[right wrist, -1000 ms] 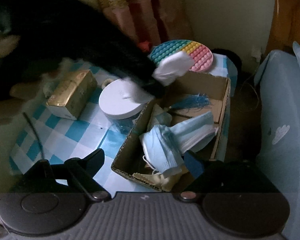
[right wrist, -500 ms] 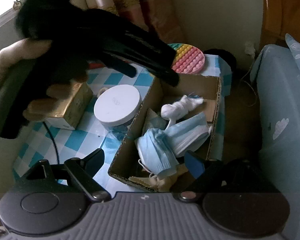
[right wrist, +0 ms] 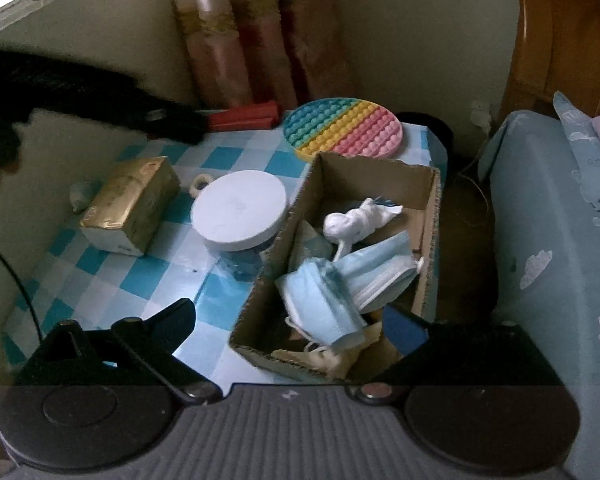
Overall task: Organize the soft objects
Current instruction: 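Withdraw both tools from the box back over the table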
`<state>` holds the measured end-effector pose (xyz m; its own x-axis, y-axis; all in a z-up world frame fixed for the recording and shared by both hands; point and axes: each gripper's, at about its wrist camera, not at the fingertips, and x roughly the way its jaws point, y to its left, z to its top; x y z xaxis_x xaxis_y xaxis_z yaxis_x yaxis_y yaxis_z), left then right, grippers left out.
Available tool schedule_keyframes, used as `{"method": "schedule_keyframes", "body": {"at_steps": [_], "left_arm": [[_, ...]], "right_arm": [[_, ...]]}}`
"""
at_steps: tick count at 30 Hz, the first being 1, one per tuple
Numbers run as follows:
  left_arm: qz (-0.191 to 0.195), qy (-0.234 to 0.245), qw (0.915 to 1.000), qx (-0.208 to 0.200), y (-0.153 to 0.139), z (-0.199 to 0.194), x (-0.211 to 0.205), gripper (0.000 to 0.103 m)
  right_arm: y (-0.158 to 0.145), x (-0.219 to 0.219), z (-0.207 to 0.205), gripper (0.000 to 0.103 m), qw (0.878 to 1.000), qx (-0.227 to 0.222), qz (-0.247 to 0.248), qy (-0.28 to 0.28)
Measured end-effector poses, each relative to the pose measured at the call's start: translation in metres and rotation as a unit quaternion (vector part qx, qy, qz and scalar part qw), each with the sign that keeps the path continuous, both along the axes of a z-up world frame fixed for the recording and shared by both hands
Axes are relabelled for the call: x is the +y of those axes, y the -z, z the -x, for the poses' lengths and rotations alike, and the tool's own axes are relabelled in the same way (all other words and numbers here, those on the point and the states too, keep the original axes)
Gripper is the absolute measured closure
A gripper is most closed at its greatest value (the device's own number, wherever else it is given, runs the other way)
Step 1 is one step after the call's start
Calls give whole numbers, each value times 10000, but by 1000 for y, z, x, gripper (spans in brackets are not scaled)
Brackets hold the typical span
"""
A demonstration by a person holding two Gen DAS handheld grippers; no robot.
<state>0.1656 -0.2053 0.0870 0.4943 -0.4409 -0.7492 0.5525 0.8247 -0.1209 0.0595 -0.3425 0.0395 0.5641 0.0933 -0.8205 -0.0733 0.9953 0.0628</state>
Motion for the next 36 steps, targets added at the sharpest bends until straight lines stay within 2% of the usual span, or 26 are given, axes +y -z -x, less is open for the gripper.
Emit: {"method": "schedule_keyframes", "body": {"at_steps": [4, 12, 16, 22, 31, 36], "left_arm": [[-163, -206, 9985, -485, -4, 30, 38, 8], [-621, -830, 9913, -808, 23, 73, 105, 7], [-582, -1210, 9885, -694, 44, 87, 135, 7], [-791, -1897, 9755, -785, 68, 91, 175, 7], [-837, -2461, 9650, -337, 91, 60, 227, 8], [-848, -2706, 9588, -147, 100, 46, 235, 9]], "right_arm": [[1, 14, 3, 2, 9999, 15, 44, -104], [5, 43, 2, 2, 9991, 18, 19, -420], [6, 55, -3, 2, 9985, 41, 24, -550], [5, 68, -15, 2, 9978, 20, 86, -659], [3, 85, -51, 2, 9962, -18, 201, -846], [1, 98, -90, 2, 9936, -127, 299, -1085]]}}
